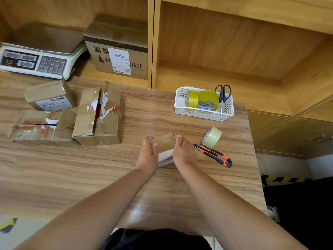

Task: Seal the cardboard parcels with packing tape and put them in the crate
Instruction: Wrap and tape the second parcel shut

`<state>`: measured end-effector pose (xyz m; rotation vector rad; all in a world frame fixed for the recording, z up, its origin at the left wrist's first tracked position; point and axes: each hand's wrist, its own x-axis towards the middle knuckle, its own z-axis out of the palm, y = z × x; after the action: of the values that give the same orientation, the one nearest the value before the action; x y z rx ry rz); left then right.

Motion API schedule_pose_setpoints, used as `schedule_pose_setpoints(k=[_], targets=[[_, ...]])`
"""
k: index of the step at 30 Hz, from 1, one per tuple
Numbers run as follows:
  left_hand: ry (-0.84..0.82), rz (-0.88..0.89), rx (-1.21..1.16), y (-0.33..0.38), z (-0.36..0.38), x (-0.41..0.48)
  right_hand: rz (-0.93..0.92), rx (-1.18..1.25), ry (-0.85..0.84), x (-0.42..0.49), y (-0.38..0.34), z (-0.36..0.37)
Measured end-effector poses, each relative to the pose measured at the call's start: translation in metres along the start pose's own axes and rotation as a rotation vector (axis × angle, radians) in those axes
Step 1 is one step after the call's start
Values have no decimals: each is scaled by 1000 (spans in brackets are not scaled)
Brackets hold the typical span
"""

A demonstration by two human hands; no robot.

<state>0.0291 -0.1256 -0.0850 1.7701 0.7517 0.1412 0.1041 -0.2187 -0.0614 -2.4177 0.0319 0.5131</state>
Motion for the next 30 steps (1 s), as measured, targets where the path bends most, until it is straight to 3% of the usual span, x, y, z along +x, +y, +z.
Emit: schedule_pose_setpoints(k=[3,7,10,13,16,18,21,26,30], targets=[[45,-13,-21,1,1,-1,3,77,-29,2,3,3],[158,-20,-30,4,-5,-7,-129,265,2,-10,12,0],[169,-22,-1,3,-17,-8,-244,276,-55,-23,19,-4],[203,185,272,-1,-34,-10,-305,266,-105,-30,23,2],[24,324,466,1,-47,-18,-332,269,-125,-41,19,6],[-101,316,497,2,-49,-22,-322,263,-142,-46,17,10],[-151,257,518,2,-49,-22,-270,244,-168,-48,14,16],[-150,155,217,-7,-55,-21,-27,368,-202,-43,14,19],[-237,163,148,-21,-46,-23,67,341,-156,-41,15,29]])
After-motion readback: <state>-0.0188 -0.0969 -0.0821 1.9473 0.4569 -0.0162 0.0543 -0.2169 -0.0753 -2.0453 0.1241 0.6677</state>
